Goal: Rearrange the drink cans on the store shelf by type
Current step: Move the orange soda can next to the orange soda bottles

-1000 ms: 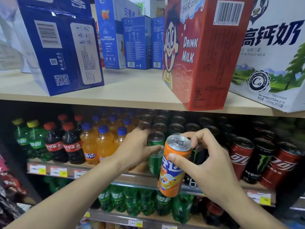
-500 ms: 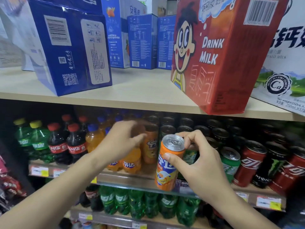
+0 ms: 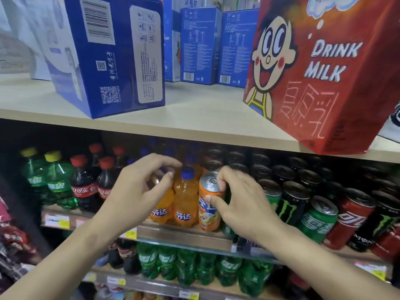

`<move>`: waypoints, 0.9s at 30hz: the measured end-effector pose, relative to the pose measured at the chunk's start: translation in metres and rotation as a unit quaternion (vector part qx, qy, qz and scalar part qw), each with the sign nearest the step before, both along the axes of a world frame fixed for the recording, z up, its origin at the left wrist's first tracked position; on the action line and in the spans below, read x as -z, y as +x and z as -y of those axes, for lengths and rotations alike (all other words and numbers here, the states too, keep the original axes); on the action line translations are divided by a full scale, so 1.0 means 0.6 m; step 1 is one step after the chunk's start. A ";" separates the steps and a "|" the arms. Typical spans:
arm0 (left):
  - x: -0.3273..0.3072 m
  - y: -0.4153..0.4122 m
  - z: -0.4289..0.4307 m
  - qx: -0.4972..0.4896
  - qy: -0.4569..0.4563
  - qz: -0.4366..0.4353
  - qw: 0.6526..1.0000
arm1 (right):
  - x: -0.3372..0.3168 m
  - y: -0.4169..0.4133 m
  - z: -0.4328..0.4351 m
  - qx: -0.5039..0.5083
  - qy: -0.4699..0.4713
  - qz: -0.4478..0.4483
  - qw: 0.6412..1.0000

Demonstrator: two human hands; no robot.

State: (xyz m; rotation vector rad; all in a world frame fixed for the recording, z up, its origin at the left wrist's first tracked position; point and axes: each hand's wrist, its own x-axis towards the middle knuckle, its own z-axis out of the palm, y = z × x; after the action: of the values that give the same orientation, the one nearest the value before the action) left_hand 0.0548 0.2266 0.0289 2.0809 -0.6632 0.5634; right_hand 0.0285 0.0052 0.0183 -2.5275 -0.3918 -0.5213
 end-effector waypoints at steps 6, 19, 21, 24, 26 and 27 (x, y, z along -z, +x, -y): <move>0.013 -0.004 0.009 0.012 0.046 0.009 0.999 | 0.007 0.013 0.000 0.006 -0.070 -0.003 0.998; 0.023 -0.012 0.034 0.019 0.072 0.007 0.997 | 0.005 0.025 0.000 0.074 -0.174 0.050 0.981; 0.023 -0.014 0.037 0.017 0.074 0.002 0.997 | 0.008 0.024 -0.004 0.097 -0.198 0.054 0.974; 0.022 -0.014 0.044 0.011 0.083 -0.015 0.996 | 0.010 0.025 -0.006 0.108 -0.216 0.048 0.969; 0.022 -0.013 0.051 0.007 0.091 -0.028 0.995 | 0.007 0.022 -0.003 0.104 -0.208 0.036 0.972; 0.022 -0.013 0.054 0.006 0.097 -0.035 0.995 | 0.004 0.019 0.001 0.097 -0.200 0.028 0.975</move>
State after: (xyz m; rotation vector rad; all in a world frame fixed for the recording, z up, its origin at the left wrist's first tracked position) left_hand 0.0470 0.1945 0.0159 2.2652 -0.7119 0.4313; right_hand 0.0399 0.0046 0.0159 -2.9661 -0.2949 -0.6437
